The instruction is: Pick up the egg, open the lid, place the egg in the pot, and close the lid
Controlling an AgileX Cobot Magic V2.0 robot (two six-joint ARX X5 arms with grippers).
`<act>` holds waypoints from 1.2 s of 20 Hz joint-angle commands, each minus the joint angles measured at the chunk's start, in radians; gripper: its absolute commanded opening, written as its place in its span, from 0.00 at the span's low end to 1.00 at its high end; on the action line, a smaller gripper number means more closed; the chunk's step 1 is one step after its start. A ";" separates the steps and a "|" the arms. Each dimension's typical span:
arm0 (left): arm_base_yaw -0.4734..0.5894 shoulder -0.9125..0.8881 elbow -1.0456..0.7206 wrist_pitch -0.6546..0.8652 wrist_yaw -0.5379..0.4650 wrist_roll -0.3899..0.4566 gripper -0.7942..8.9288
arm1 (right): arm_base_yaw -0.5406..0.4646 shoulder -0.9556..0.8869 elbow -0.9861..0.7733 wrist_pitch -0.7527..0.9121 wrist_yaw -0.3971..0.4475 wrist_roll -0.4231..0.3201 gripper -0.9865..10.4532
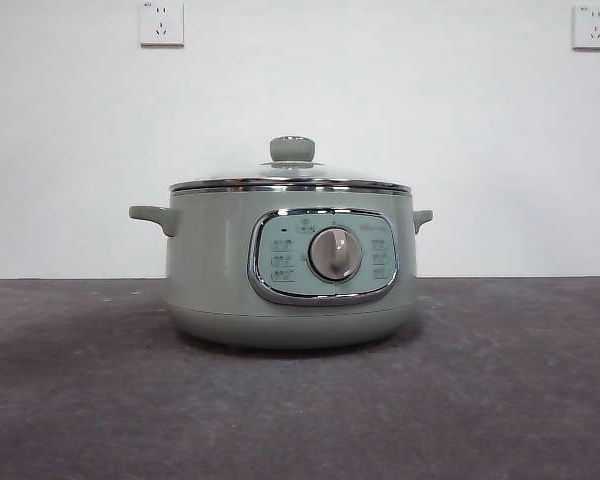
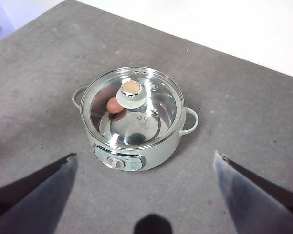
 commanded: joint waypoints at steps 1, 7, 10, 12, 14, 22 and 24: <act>0.003 -0.040 -0.002 -0.024 0.004 0.003 0.07 | 0.000 0.004 -0.006 -0.025 -0.001 -0.001 0.20; 0.003 -0.103 -0.002 -0.055 0.005 0.002 0.07 | 0.000 0.008 -0.006 -0.025 -0.009 -0.021 0.08; 0.003 -0.105 -0.002 -0.056 0.005 -0.006 0.08 | 0.000 0.010 -0.006 -0.024 0.006 0.018 0.09; 0.003 -0.105 -0.002 -0.055 0.005 -0.006 0.08 | 0.000 0.016 -0.006 -0.024 0.008 0.014 0.09; 0.003 -0.104 -0.002 -0.056 0.005 -0.006 0.08 | 0.000 0.023 -0.006 -0.024 0.009 0.014 0.09; 0.003 -0.097 -0.002 -0.033 0.003 -0.007 0.08 | 0.000 0.063 -0.006 -0.024 0.010 0.014 0.09; 0.010 -0.101 -0.003 -0.023 -0.004 -0.008 0.08 | 0.000 0.072 -0.006 -0.024 0.013 0.014 0.09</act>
